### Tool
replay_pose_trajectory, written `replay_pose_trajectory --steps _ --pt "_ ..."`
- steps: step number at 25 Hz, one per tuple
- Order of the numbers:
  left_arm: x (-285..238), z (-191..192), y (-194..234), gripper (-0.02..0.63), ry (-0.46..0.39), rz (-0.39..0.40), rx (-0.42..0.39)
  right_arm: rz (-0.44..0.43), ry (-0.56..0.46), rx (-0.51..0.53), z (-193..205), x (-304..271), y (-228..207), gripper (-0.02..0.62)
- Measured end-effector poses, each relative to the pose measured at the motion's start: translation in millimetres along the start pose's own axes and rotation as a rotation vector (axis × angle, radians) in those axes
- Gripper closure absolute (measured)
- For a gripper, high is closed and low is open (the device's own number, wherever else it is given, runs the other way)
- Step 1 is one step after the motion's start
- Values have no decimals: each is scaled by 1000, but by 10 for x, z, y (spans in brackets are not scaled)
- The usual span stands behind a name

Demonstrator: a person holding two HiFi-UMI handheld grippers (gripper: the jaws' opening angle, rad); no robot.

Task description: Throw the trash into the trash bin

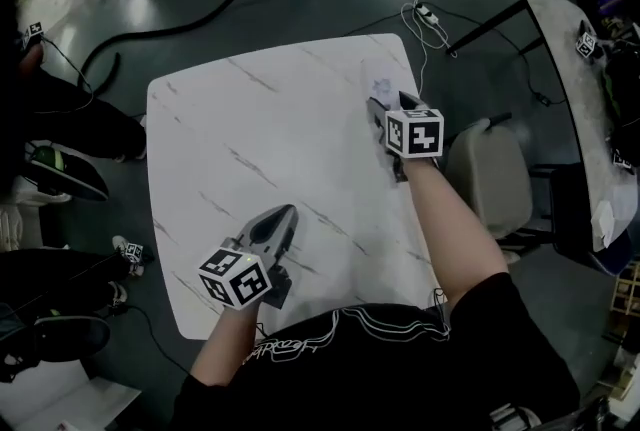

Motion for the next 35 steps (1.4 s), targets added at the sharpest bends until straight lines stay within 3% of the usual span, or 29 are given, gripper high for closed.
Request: replay_pose_trajectory --steps 5,12,23,35 --pt "-159 117 -141 601 61 -4 -35 -22 -97 -22 139 601 -85 298" --pt "-319 447 -755 601 122 87 -105 7 -251 -81 427 1845 -354 298" --pt "-243 1524 -2232 601 220 334 -176 204 -446 -199 1320 4389 -919 298" --pt "-132 2683 -3775 601 402 631 -267 542 -566 -280 2670 6930 -1184 298"
Point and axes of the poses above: the fingertips, and each gripper's own axes: x backward along the fingers, y to its left, z out of its underside, the point moved 9 cm from there along x, backward along the fingers, and after that the axes turned 9 degrees about z, right-handed, at the moved point
